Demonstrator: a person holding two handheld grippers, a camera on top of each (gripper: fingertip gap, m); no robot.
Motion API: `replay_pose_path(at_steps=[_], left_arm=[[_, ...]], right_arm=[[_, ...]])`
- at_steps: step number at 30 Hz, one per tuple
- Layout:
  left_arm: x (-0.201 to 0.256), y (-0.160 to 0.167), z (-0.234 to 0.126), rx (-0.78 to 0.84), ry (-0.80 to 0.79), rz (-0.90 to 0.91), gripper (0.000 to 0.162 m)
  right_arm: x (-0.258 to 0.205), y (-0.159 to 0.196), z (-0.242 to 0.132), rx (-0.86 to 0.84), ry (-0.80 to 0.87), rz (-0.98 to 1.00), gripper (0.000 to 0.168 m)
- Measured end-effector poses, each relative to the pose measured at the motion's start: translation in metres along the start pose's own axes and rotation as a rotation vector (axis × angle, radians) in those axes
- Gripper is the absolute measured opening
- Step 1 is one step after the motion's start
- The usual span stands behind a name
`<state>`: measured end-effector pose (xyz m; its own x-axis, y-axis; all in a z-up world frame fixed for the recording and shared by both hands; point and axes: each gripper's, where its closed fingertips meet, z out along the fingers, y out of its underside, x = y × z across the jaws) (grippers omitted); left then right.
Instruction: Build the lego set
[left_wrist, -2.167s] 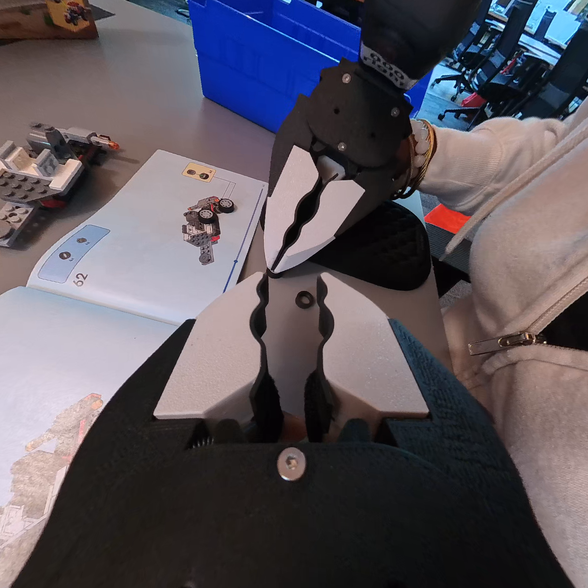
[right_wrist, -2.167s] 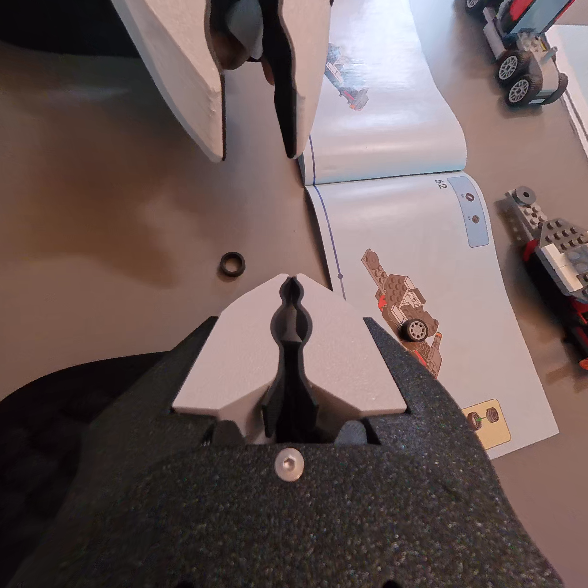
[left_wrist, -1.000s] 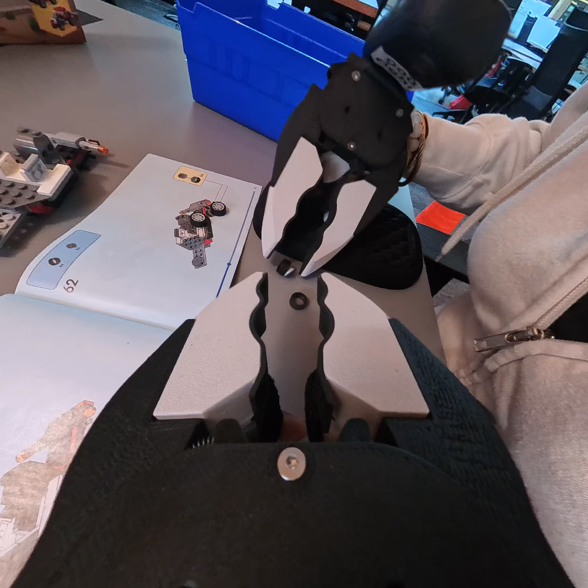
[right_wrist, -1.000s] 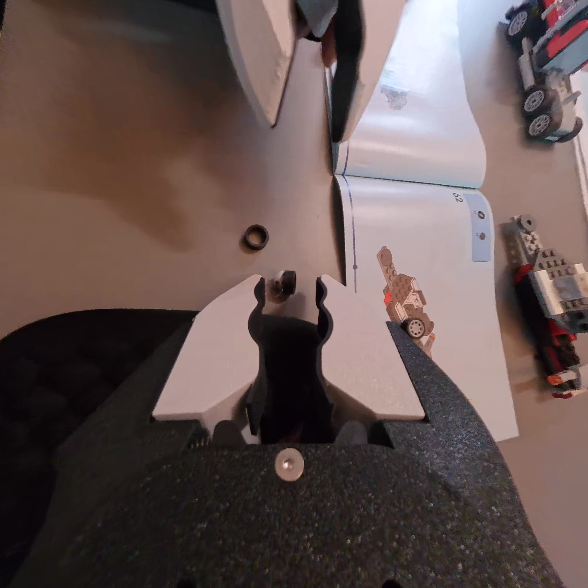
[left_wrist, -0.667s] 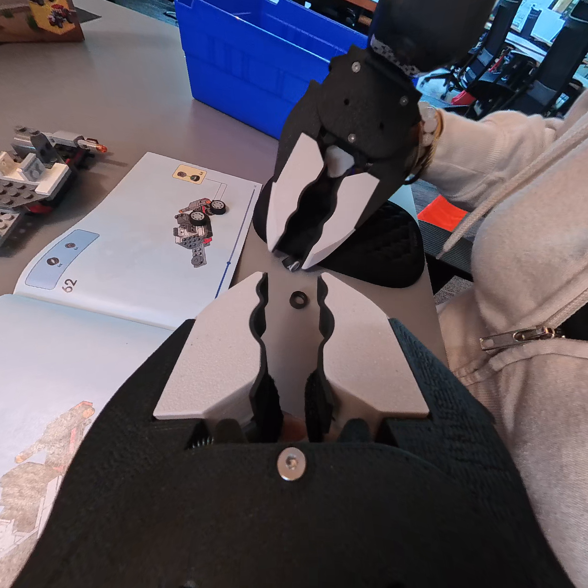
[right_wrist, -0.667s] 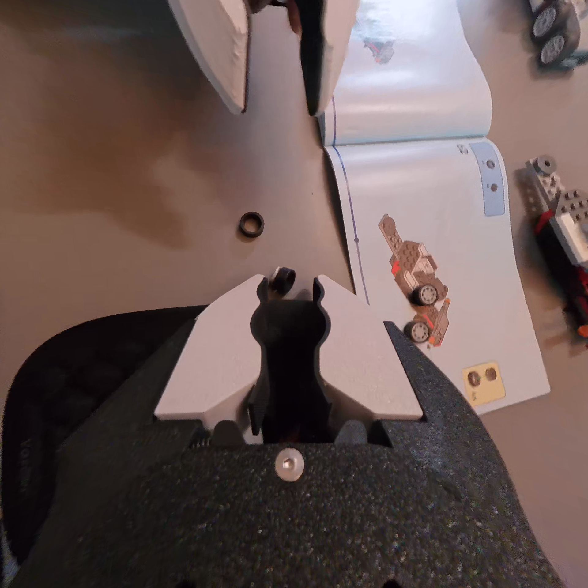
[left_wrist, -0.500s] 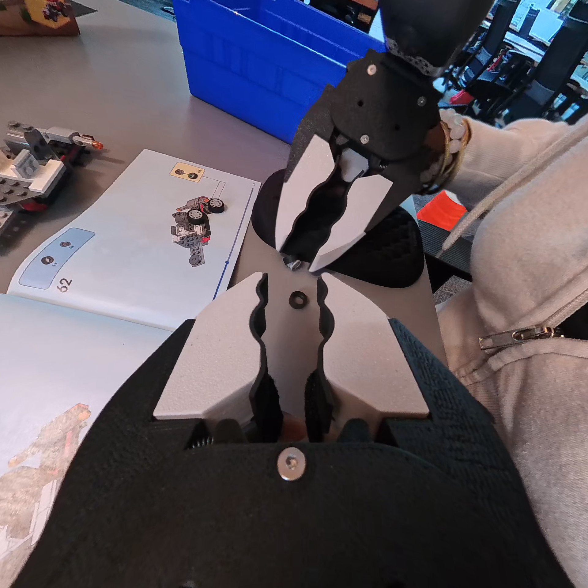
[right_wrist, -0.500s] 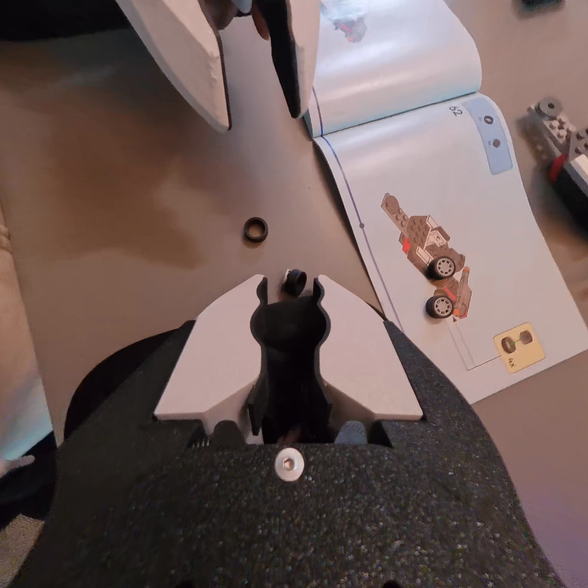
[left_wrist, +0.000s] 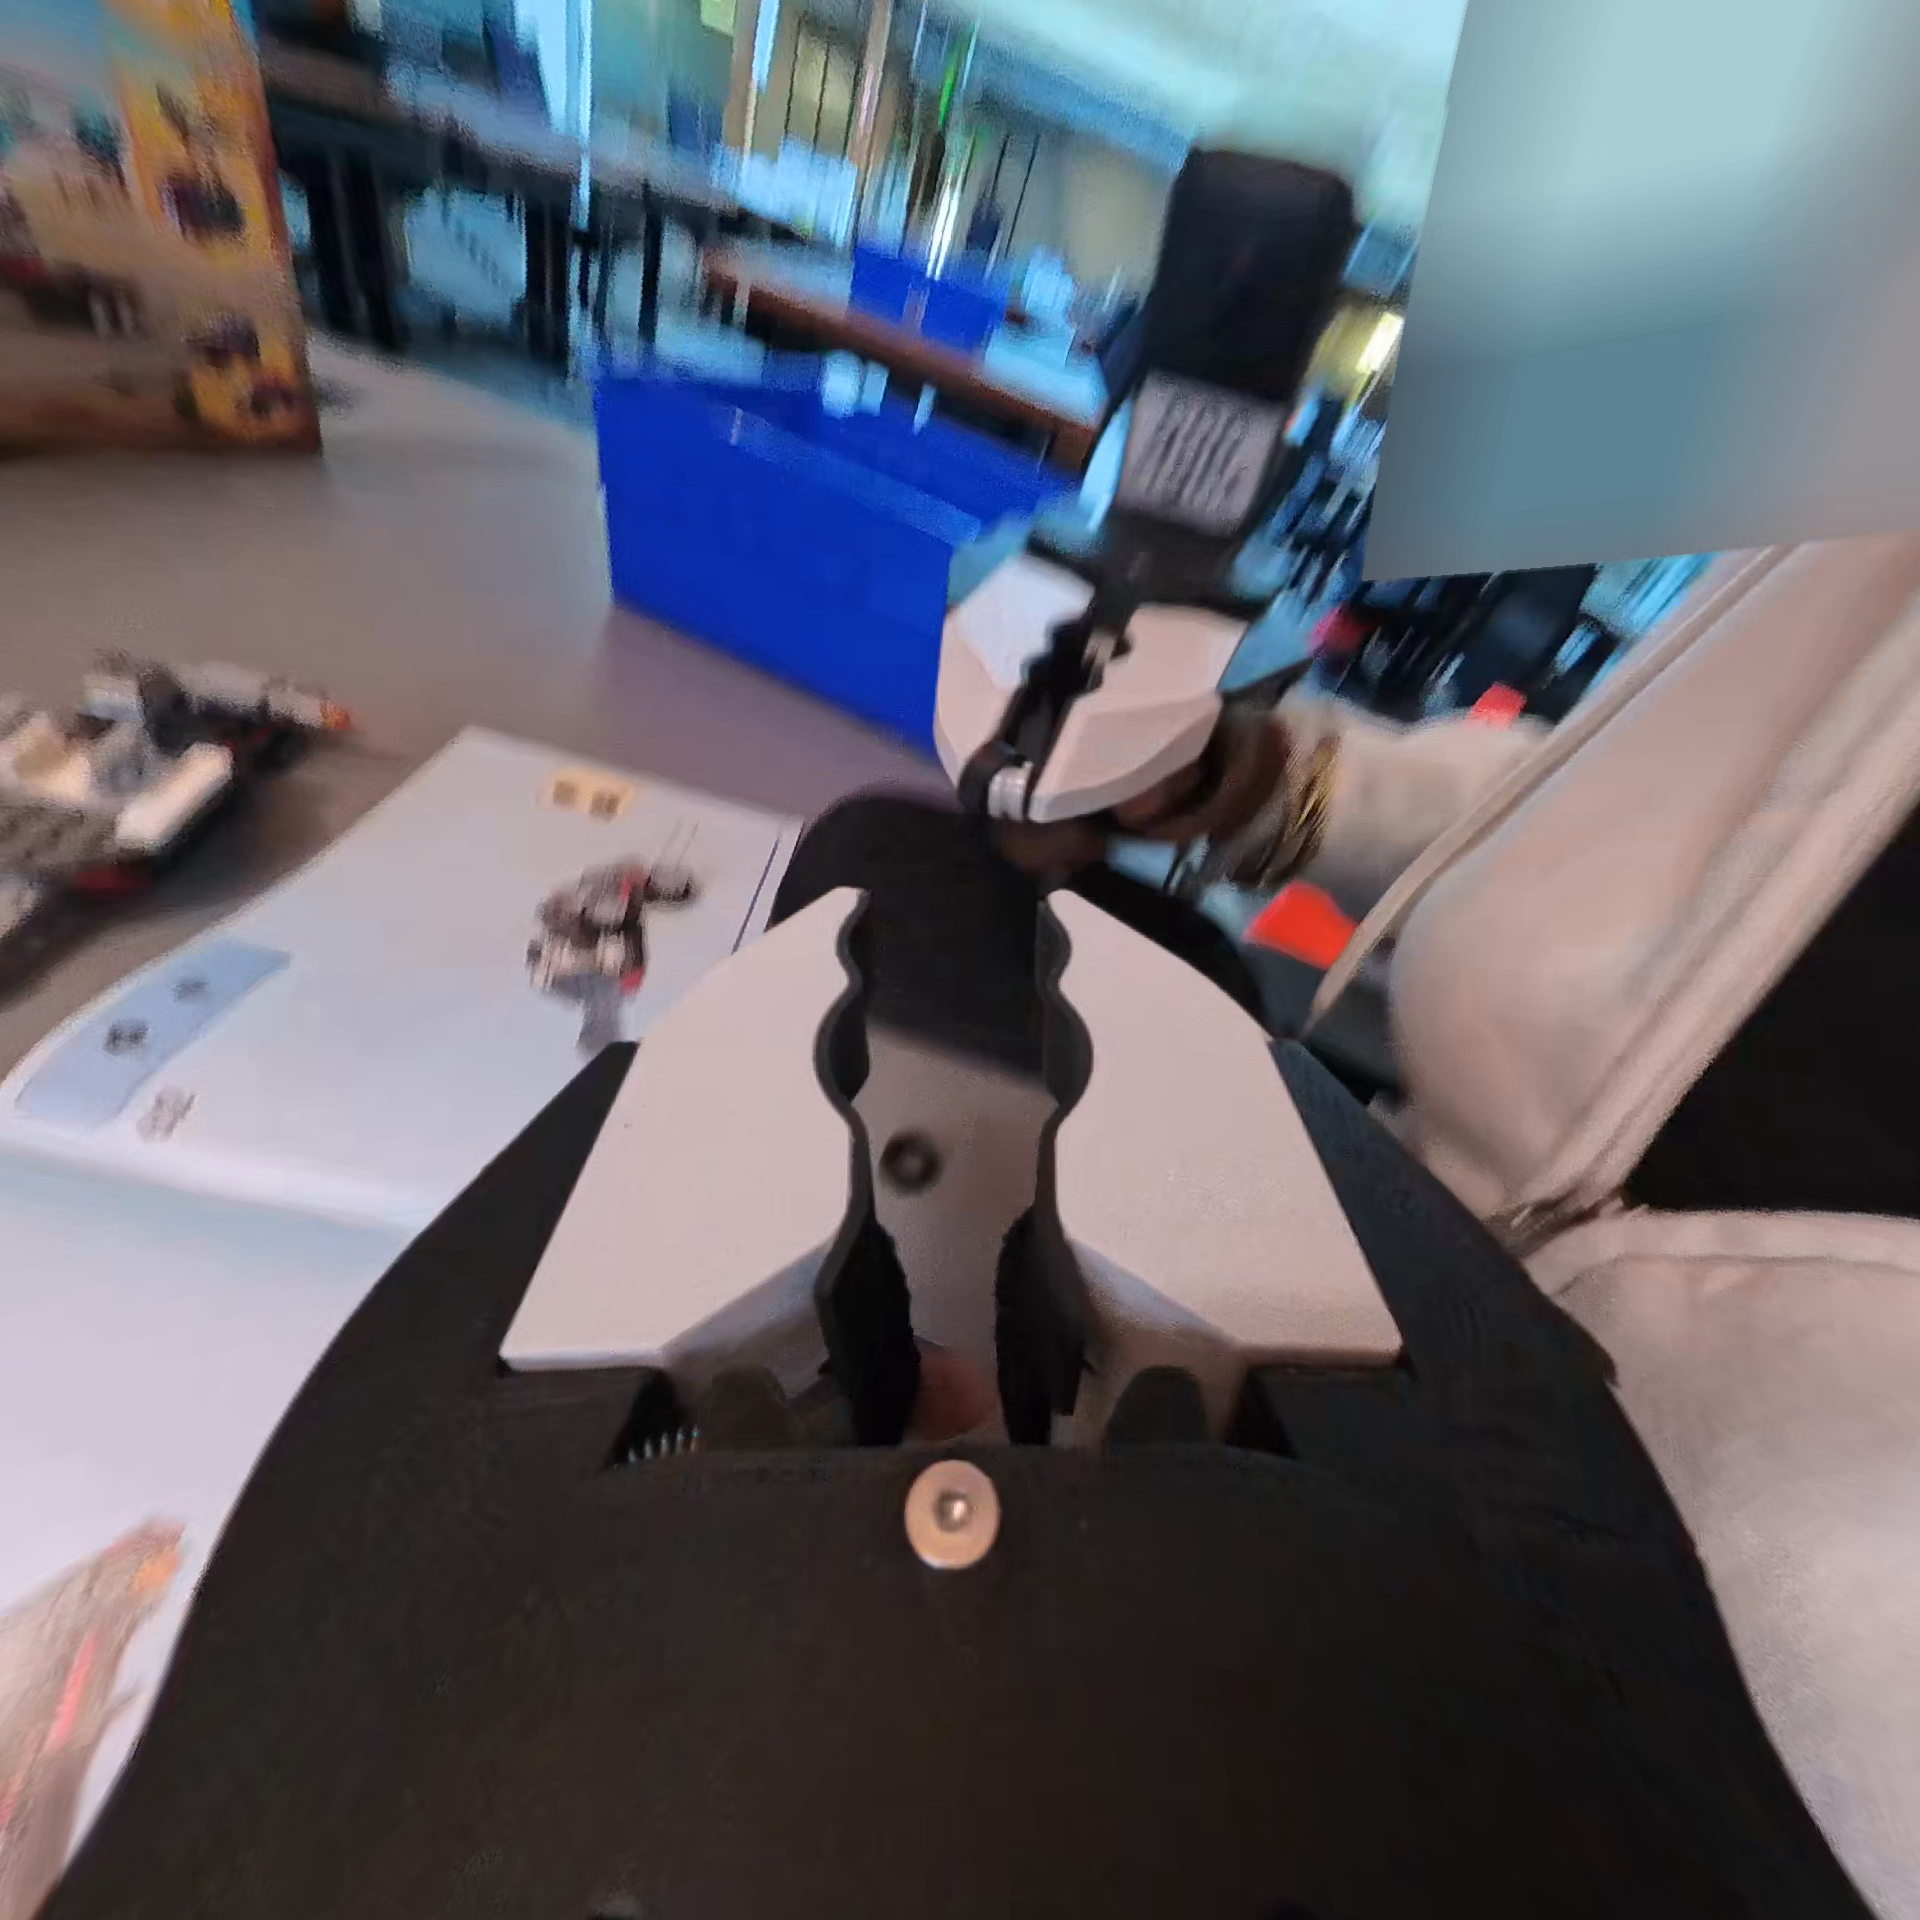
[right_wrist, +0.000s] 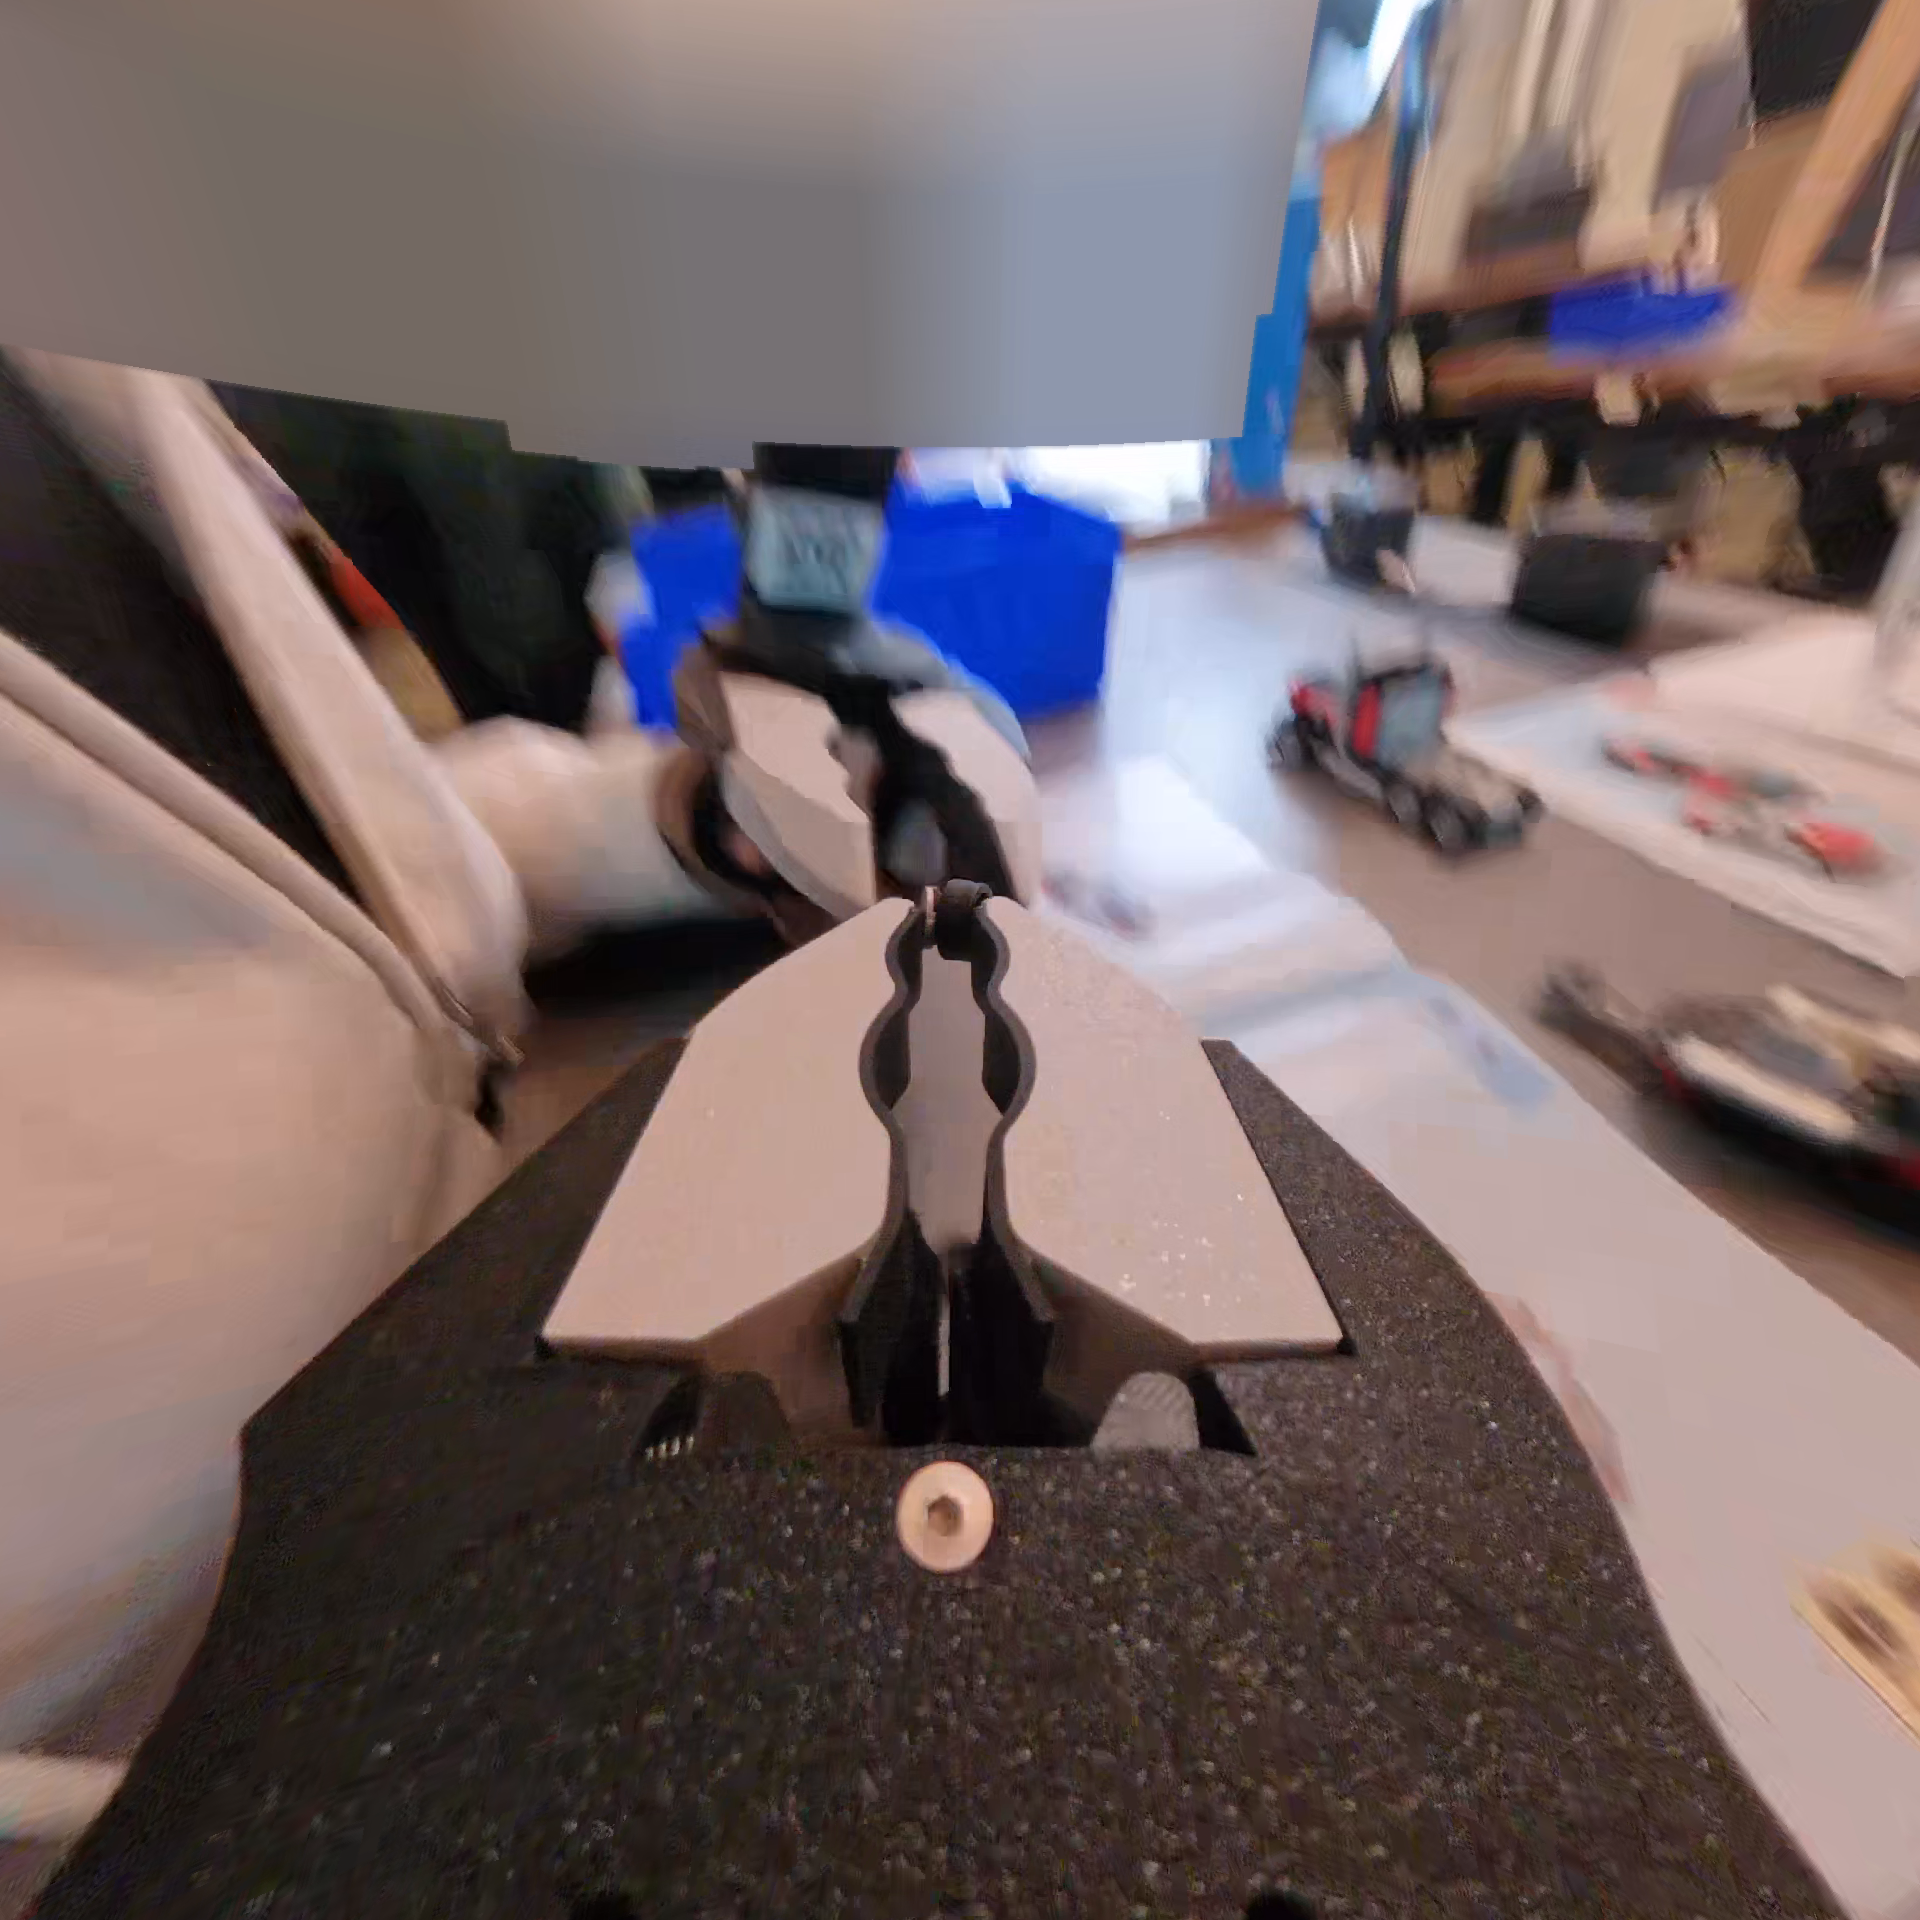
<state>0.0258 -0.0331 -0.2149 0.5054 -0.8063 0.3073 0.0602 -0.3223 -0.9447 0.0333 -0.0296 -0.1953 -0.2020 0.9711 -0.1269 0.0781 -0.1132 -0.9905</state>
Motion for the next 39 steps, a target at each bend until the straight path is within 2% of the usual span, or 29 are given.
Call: replay_pose_path(at_steps=[1,4,8,17,21,29,31,35,39], left_arm=[[0.006,-0.016,-0.002,0.094,0.035,-0.007,0.029],[0.02,-0.044,-0.007,0.235,0.099,0.0,0.029],[0.034,-0.048,-0.003,0.236,0.156,0.02,0.023],[0.038,-0.051,-0.005,0.263,0.122,0.066,0.016],[0.035,-0.053,-0.005,0.278,0.059,0.113,0.01],[0.03,-0.051,-0.003,0.255,-0.02,0.181,0.009],[0.034,-0.051,-0.004,0.251,0.015,0.181,0.009],[0.045,-0.053,-0.008,0.291,0.233,0.017,0.011],[0.048,-0.052,-0.011,0.274,0.288,-0.009,0.012]], right_arm=[[-0.007,-0.015,0.0,0.104,-0.056,0.039,0.008],[-0.015,-0.032,0.005,0.242,-0.134,0.096,0.007],[-0.022,-0.035,0.013,0.263,-0.162,0.09,0.007],[-0.025,-0.039,0.01,0.307,-0.181,0.111,0.007],[-0.022,-0.038,0.009,0.325,-0.181,0.146,0.008],[-0.018,-0.035,0.008,0.34,-0.171,0.179,0.007],[-0.023,-0.036,0.007,0.354,-0.218,0.199,0.006],[-0.035,-0.04,0.009,0.367,-0.333,0.235,0.006],[-0.037,-0.039,0.009,0.361,-0.377,0.252,0.007]])
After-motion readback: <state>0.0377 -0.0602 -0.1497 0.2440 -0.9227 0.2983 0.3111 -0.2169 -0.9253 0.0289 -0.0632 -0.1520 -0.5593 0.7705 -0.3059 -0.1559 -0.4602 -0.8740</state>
